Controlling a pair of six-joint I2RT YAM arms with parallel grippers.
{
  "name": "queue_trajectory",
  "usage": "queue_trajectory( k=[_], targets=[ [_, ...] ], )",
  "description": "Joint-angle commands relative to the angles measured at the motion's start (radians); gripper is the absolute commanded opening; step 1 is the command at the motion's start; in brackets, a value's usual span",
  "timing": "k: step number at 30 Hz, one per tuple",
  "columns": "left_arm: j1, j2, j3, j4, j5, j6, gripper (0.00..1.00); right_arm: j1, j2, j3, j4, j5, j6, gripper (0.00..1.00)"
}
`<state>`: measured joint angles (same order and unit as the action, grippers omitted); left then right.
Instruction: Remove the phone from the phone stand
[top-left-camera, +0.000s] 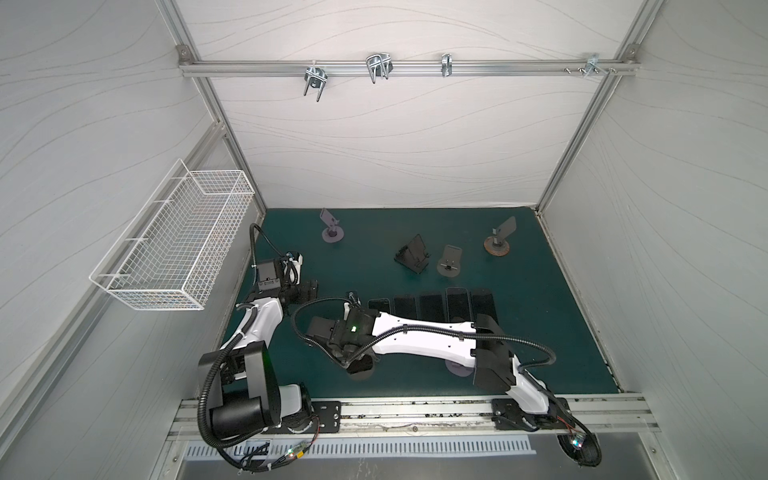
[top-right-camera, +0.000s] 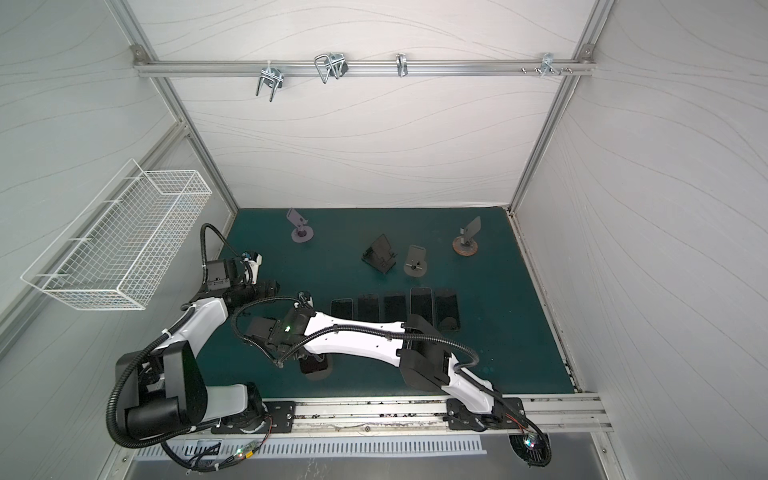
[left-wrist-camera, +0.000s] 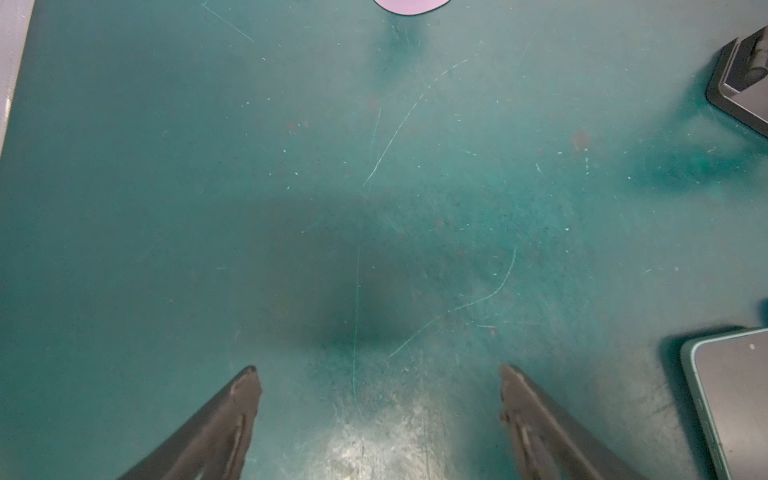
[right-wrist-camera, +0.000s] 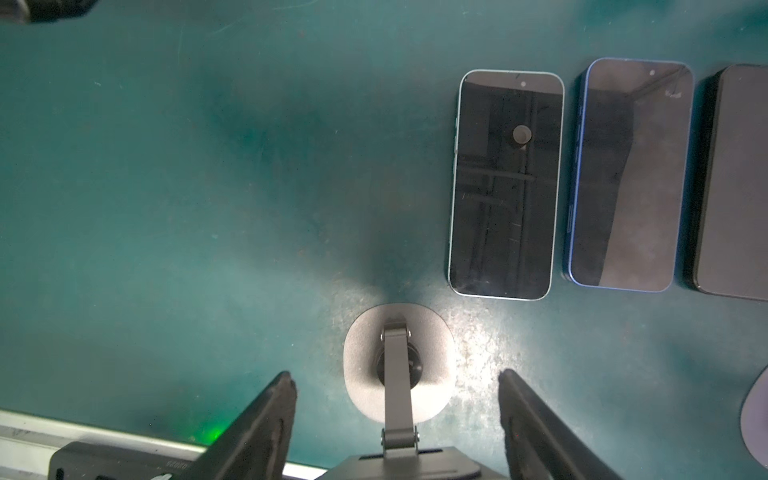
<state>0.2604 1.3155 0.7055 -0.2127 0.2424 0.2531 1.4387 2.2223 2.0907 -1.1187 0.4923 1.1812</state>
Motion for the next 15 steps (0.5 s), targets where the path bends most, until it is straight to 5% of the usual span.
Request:
queue_trajectory(
  k=[1,15],
  targets=[
    [0.003,-0.012,0.029,-0.002,-0.005,0.006,0.91,0.013,-0.041,-0.002,-0.033,0.060,0.012,0.75],
    [0.003,-0.005,0.034,-0.008,0.000,0.009,0.91,0.044,-0.141,0.002,-0.032,0.224,-0.057,0.70]
  ],
)
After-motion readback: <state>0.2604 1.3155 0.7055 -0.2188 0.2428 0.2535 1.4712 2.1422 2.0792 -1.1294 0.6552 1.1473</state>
